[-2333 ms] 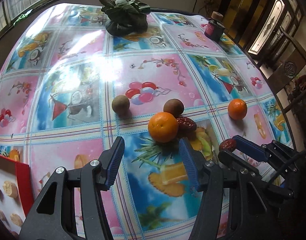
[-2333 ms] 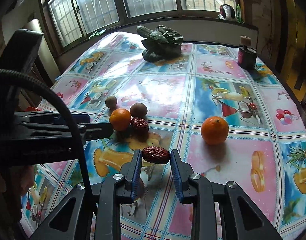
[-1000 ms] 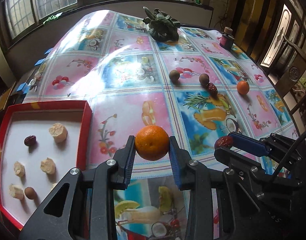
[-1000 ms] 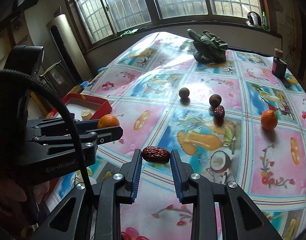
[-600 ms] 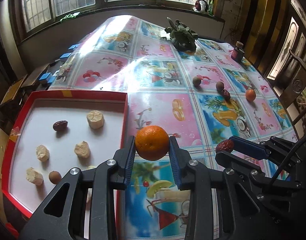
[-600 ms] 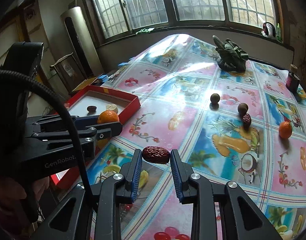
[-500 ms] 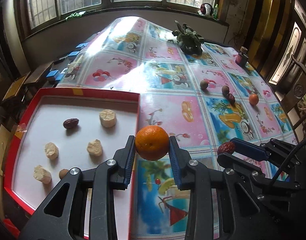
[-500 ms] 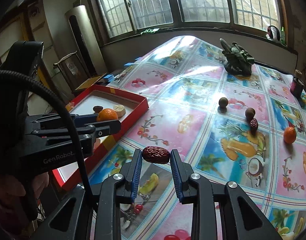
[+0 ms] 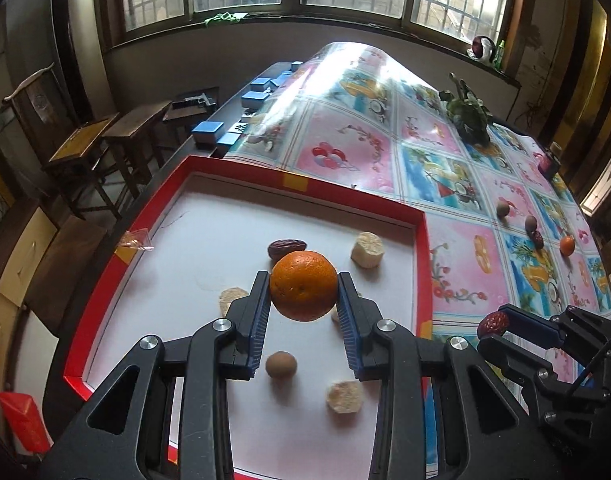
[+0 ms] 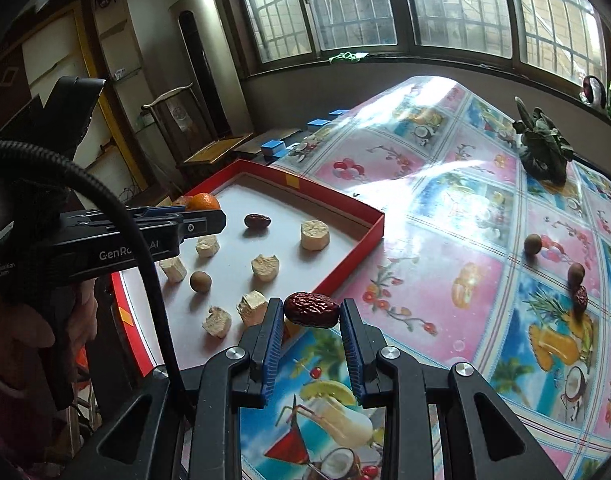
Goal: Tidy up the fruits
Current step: 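Carry the orange and red date into the red tray and open both tools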
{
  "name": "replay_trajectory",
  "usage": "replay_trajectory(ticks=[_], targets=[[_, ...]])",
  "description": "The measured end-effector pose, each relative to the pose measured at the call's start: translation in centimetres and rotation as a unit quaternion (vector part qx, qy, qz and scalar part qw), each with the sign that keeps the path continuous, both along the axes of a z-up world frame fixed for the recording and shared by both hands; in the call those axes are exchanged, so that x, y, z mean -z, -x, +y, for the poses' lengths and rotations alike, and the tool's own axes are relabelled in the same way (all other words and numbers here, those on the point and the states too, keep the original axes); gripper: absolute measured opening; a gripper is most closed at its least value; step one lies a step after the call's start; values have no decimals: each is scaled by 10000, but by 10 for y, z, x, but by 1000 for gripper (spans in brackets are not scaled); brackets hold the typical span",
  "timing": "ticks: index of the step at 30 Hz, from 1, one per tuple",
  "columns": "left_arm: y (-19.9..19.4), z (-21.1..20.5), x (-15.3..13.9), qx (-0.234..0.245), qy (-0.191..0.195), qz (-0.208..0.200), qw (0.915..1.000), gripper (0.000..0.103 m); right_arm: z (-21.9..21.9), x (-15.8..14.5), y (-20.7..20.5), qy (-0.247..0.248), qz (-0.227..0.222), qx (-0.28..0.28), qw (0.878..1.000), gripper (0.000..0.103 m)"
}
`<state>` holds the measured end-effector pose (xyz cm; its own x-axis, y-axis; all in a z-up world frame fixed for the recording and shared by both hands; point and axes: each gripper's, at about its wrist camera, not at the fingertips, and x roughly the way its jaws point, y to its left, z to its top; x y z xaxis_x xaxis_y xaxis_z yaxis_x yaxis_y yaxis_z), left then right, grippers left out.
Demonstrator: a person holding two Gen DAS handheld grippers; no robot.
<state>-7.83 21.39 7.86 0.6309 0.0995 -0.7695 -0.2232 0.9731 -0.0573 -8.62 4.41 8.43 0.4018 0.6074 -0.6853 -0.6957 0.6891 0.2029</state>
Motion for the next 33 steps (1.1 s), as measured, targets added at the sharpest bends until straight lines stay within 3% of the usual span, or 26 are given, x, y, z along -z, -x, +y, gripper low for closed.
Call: replay_trajectory(ticks=[19,26,33], targets=[[-39,62,25,-598,65,307,9977,32,69,26,-47,294,160,-256,9991,28],[-49,72,36,-753,16,442,9962,32,84,39,-61,762,-1,-313,9966,28],[-56,71,47,-723,54,615,9955,32,92,53,-64,721,226,-509,9958,28]])
